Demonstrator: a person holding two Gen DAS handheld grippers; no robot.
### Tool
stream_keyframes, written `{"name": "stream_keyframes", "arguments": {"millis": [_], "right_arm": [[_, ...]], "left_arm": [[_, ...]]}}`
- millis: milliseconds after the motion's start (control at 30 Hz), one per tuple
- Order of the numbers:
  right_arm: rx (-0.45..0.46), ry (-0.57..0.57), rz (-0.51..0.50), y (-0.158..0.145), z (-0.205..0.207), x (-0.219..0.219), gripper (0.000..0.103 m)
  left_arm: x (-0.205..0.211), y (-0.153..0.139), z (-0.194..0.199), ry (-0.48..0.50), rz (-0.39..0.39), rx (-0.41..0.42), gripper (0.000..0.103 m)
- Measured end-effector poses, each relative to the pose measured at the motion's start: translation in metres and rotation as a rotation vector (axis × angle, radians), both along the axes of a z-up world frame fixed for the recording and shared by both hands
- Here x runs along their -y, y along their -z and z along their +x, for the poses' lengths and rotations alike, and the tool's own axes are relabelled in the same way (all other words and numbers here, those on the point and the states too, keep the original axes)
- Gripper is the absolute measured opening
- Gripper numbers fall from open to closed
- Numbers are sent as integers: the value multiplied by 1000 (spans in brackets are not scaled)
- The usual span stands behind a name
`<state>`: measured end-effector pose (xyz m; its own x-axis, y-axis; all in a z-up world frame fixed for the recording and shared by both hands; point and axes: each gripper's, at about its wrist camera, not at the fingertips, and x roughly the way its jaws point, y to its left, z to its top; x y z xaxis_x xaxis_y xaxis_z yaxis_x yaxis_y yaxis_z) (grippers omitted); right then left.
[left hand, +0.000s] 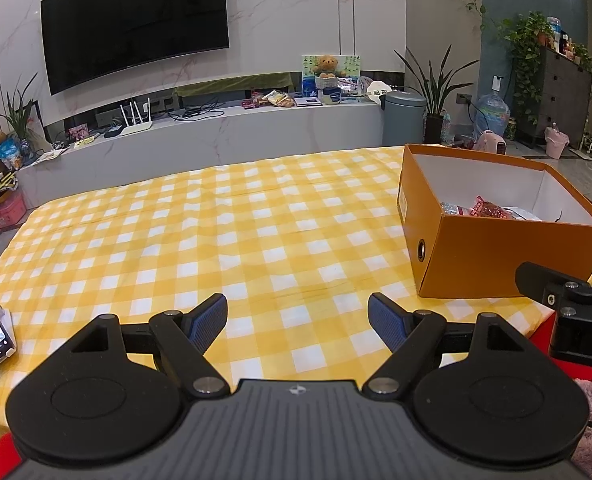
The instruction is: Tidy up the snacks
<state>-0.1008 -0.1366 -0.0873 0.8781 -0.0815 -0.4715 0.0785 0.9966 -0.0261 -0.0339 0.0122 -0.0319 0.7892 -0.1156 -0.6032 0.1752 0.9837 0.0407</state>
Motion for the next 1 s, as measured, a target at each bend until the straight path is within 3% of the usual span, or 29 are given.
{"name": "stream_keyframes", "arguments": {"millis": [1000], "right_arm": [[-6,-2,3,0,2,-1,100]], "left_arm": [[3,-7,-6,2,10,55,94]]}}
